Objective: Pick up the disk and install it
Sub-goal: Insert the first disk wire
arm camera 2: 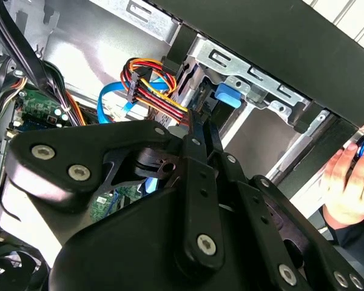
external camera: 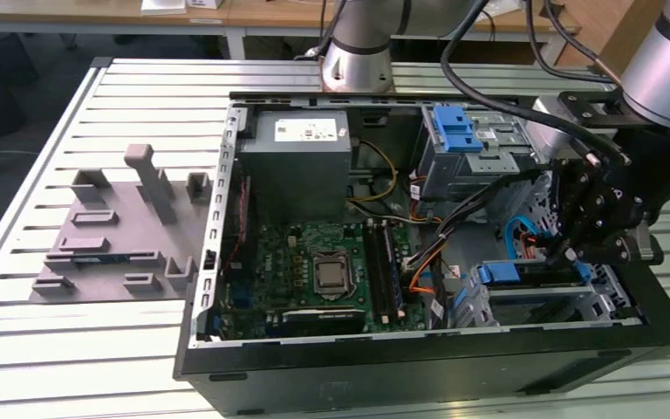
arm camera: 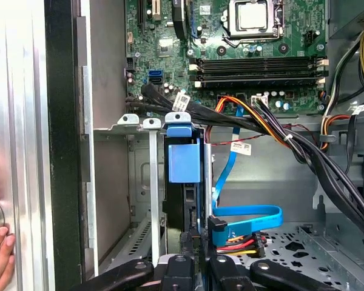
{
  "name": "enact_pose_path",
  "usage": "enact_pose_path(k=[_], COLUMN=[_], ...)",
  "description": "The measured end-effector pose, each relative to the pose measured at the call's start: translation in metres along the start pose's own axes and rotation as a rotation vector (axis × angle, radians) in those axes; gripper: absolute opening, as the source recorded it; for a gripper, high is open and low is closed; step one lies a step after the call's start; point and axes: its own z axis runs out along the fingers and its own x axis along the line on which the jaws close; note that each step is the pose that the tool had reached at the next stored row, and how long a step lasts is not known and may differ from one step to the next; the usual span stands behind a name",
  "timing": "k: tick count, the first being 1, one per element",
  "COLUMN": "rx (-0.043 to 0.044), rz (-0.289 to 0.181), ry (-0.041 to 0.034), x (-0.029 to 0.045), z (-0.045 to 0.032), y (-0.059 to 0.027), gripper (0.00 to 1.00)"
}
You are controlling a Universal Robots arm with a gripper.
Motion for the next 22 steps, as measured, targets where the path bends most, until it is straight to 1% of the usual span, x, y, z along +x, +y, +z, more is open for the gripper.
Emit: enact_pose_path(k=[15,22], rx=[-0.0002,-0.0002], rz=[0.0,0.0], ry=[0.0002,-0.0004], x=[-0.0003,-0.0005], z=[0.004,0.0054], y=[0.0001,-0.0021], gripper=[0.16,0.18])
